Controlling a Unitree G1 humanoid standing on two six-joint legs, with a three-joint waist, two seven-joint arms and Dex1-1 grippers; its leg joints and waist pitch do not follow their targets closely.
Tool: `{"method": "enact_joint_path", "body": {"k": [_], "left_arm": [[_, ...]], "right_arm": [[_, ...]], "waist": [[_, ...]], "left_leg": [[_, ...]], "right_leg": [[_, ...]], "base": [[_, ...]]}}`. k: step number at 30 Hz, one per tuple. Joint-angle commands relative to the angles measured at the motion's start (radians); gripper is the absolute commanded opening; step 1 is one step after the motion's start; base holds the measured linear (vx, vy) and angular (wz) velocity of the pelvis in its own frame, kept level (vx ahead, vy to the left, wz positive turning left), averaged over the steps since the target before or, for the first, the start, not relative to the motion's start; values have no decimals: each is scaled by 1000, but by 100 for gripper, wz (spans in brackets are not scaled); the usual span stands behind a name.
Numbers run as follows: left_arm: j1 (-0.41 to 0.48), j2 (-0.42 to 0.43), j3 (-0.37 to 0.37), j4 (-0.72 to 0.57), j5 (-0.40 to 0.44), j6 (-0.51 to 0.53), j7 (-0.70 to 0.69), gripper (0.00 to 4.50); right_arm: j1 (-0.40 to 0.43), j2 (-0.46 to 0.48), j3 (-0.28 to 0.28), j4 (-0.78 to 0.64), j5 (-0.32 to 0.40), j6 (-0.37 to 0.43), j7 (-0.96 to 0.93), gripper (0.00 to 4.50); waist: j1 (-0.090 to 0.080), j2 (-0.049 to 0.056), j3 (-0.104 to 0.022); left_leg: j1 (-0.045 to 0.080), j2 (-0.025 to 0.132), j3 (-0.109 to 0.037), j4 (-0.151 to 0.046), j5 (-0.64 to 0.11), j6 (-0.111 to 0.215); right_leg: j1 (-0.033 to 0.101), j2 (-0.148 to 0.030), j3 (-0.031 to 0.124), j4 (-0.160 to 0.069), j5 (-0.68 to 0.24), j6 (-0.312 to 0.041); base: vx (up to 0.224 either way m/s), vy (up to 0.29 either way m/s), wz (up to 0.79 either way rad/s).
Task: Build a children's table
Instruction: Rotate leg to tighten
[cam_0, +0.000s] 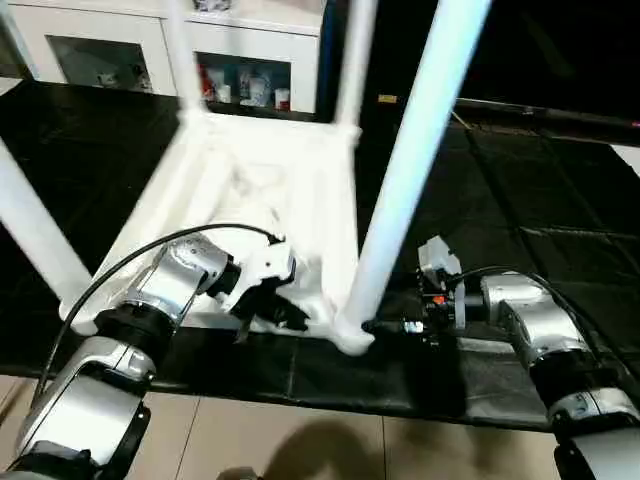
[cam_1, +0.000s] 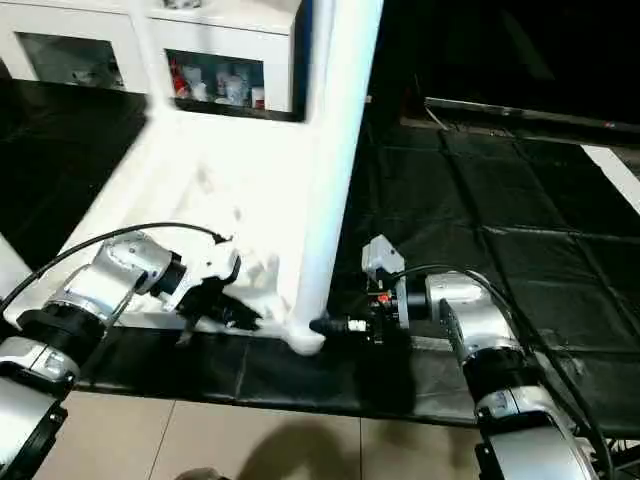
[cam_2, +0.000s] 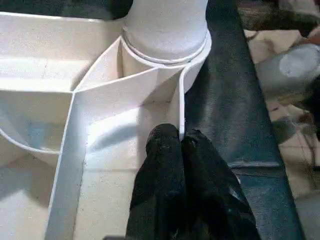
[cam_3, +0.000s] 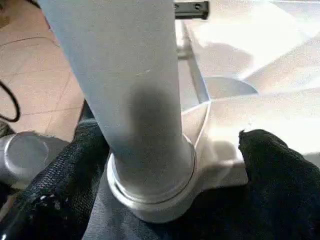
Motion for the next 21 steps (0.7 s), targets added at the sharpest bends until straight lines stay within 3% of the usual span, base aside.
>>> {"method": "enact_joint_path", "body": {"k": [1,4,5,12,15,19,21], "left_arm": [[4,-16,-39,-32,-9,-22,-64,0],[3,-18,-41,-33,-7,-25,-68,0],[2,-19,-41,-30,-5,-28,-66,0],[4,-16,-43,-31,-1,-34,-71,0],[5,-15,-46,-32,-1,-34,-70,0],[6,-14,-47,-30,0,-35,-70,0],[6,-14,-46,-29,2,-37,-69,0]], "right_arm": [[-20,-10,-2,10,1,-9,0,411],[-19,-2,0,9,14,3,31,398],[-17,1,2,4,21,15,45,374],[-17,11,14,9,33,23,79,331],[-17,15,13,12,34,24,83,292],[-17,20,12,10,38,34,97,281],[-16,21,16,7,42,37,102,245]], "waist": [[-8,9,-64],[-9,8,-65],[-9,9,-66],[-8,12,-69],[-8,12,-68],[-7,12,-67],[-8,12,-67]], "left_leg": [[16,77,-30,-64,-159,45],[14,75,-30,-63,-160,46],[15,76,-30,-63,-153,48],[14,78,-30,-62,-138,54],[15,78,-31,-62,-143,48],[15,77,-31,-62,-152,47],[16,78,-30,-63,-155,44]], "right_leg": [[49,-120,76,-72,-257,-164],[50,-121,76,-73,-267,-157],[51,-119,76,-73,-266,-155],[50,-119,75,-66,-206,-176],[51,-120,75,-67,-214,-176],[51,-119,75,-69,-231,-171],[50,-120,75,-70,-241,-168]], "base": [[0,0,0],[0,0,0],[0,0,0],[0,0,0],[0,0,0],[0,0,0],[0,0,0]]}}
